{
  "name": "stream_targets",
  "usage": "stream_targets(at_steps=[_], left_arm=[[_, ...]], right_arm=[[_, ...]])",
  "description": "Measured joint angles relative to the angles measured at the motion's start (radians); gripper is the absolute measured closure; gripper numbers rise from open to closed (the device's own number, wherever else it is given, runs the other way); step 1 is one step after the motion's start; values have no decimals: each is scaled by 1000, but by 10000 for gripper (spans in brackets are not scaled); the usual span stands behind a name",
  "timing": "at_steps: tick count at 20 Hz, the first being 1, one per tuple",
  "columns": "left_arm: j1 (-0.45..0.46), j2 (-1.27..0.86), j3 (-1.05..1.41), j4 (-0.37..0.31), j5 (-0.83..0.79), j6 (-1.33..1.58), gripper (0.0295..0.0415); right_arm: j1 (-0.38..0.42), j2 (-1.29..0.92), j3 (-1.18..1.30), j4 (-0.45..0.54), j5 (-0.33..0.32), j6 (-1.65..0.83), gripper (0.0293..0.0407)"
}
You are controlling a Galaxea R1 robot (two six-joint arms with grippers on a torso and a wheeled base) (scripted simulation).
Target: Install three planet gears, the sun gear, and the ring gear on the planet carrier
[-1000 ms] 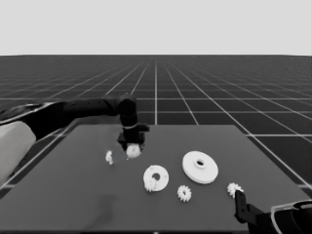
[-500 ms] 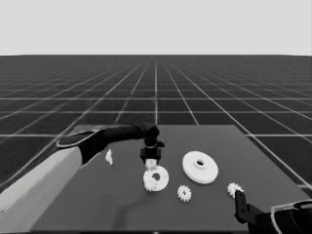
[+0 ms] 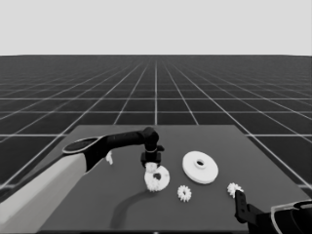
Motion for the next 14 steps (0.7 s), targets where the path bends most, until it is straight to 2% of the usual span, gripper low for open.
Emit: stream_targets(at_steps=[2, 7, 8, 9, 10, 12, 14], left_arm=[[0, 0, 0, 0, 0, 0, 326], [0, 0, -1, 0, 0, 0, 326], [-93, -55, 159, -103, 82, -87, 326], [-199, -67, 201, -185, 112, -113, 326], [-261, -64, 198, -236, 124, -112, 326], [-315, -57, 179, -284, 135, -100, 326], [-331, -53, 168, -300, 140, -94, 326]], right_arm=[[0, 0, 0, 0, 0, 0, 315], [0, 0, 0, 0, 0, 0, 315], [0, 0, 0, 0, 0, 0, 315], [0, 0, 0, 0, 0, 0, 315], [0, 0, 0, 0, 0, 0, 315], [0, 0, 0, 0, 0, 0, 315], [0, 0, 0, 0, 0, 0, 315]])
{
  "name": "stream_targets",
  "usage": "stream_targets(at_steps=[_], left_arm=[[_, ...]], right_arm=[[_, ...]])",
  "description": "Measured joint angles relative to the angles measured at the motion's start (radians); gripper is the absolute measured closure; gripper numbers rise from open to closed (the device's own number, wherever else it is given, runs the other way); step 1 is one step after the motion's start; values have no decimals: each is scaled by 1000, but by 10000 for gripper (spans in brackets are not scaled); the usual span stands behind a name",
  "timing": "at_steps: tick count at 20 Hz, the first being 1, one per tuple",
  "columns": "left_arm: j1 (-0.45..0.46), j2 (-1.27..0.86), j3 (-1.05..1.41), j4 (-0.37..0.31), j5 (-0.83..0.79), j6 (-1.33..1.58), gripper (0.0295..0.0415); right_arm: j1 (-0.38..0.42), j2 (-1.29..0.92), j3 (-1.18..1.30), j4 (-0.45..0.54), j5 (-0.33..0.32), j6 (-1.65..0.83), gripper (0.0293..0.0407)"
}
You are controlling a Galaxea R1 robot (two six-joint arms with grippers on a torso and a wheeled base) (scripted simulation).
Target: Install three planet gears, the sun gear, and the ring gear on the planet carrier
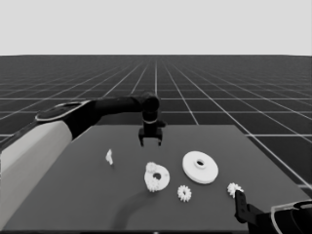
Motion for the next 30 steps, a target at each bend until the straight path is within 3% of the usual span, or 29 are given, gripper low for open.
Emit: stream_targets(at_steps=[3, 4, 5, 6, 8, 13, 14, 15, 16, 18, 23, 24, 25, 26, 30], left_arm=[[-6, 2, -6, -7, 2, 3, 326], [-45, -262, 456, 134, -360, 485, 301], [-80, -658, 844, 219, -584, 927, 296], [-101, -931, 1069, 269, -715, 1194, 310], [-121, -1173, 1283, 316, -838, 1444, 323], [-131, -1284, 1388, 339, -898, 1567, 326], [-132, -1288, 1392, 340, -900, 1571, 326], [-132, -1290, 1393, 341, -901, 1573, 326], [-132, -1291, 1394, 341, -902, 1574, 326], [-132, -1292, 1395, 341, -902, 1576, 326], [-132, -1292, 1396, 341, -903, 1576, 326], [-132, -1292, 1396, 341, -903, 1576, 326], [-132, -1292, 1396, 341, -903, 1576, 326], [-132, -1292, 1396, 341, -903, 1576, 326], [-132, -1292, 1396, 341, -903, 1576, 326]], right_arm=[[0, 0, 0, 0, 0, 0, 315], [0, 0, 0, 0, 0, 0, 315], [0, 0, 0, 0, 0, 0, 315], [0, 0, 0, 0, 0, 0, 315], [0, 0, 0, 0, 0, 0, 315], [0, 0, 0, 0, 0, 0, 315], [337, -27, -144, 444, -83, 252, 303], [509, 32, -328, 631, -208, 383, 307], [559, 96, -468, 685, -294, 463, 311], [583, 172, -621, 715, -376, 531, 314], [588, 217, -708, 723, -415, 561, 315], [406, 214, -702, 561, -282, 562, 315], [264, 238, -742, 464, -203, 561, 315], [188, 267, -790, 414, -156, 556, 315], [109, 316, -873, 365, -97, 544, 315]])
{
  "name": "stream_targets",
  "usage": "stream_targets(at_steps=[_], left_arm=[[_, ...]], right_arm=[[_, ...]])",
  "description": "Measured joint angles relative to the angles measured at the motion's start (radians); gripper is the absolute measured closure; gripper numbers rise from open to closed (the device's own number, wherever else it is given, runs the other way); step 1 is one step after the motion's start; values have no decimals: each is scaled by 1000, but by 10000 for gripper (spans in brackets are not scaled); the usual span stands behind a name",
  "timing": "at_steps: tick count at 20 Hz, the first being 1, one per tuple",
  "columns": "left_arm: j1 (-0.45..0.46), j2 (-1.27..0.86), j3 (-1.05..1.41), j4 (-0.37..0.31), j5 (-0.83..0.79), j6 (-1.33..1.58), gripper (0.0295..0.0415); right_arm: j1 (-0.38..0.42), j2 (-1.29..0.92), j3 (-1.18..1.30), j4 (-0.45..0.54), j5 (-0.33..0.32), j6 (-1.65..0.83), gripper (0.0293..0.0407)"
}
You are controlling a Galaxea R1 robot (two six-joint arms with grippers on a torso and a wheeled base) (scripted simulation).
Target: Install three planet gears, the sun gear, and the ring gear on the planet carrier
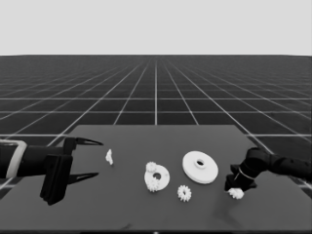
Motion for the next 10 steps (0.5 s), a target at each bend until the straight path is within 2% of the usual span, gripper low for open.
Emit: stream_targets(at_steps=[3, 5, 10], left_arm=[[0, 0, 0, 0, 0, 0, 326], [0, 0, 0, 0, 0, 0, 326], [0, 0, 0, 0, 0, 0, 326]], right_arm=[[-7, 6, -10, -4, 6, -2, 315], [-8, 6, -12, -5, 8, -2, 386], [-8, 7, -13, -6, 8, -2, 388]])
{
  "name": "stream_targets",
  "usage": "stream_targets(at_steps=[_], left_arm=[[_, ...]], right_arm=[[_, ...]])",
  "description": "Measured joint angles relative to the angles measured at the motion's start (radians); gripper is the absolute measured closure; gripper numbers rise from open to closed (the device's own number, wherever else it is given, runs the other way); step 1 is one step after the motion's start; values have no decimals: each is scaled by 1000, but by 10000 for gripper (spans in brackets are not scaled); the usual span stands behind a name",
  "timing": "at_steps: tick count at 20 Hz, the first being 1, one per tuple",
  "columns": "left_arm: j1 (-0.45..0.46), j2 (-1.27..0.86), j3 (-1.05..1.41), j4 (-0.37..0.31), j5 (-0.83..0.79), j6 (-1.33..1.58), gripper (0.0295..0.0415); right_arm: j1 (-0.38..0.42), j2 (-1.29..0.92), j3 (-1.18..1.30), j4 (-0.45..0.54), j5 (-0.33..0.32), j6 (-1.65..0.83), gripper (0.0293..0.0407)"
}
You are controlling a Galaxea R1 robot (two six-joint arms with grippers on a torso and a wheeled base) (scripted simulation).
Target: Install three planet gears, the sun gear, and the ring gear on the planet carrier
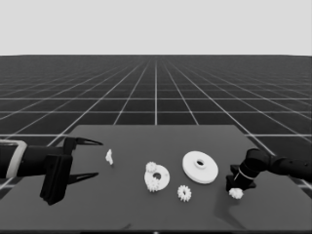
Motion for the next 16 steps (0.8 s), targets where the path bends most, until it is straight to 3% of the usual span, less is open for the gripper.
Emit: stream_targets(at_steps=[3, 4, 5, 7, 13, 14, 15, 16], left_arm=[[0, 0, 0, 0, 0, 0, 326], [0, 0, 0, 0, 0, 0, 326], [0, 0, 0, 0, 0, 0, 326], [0, 0, 0, 0, 0, 0, 326], [0, 0, 0, 0, 0, 0, 326], [0, 0, 0, 0, 0, 0, 326], [0, 0, 0, 0, 0, 0, 326], [0, 0, 0, 0, 0, 0, 326]], right_arm=[[0, 0, 0, 0, 0, 0, 388], [139, -83, 152, 115, -133, 27, 388], [280, -113, 199, 213, -213, 31, 388], [420, -113, 194, 313, -289, 27, 388], [484, -101, 172, 362, -327, 22, 388], [482, 69, 229, 369, -317, 397, 388], [481, 371, 174, 370, -308, 575, 388], [479, 564, 44, 369, -306, 596, 388]])
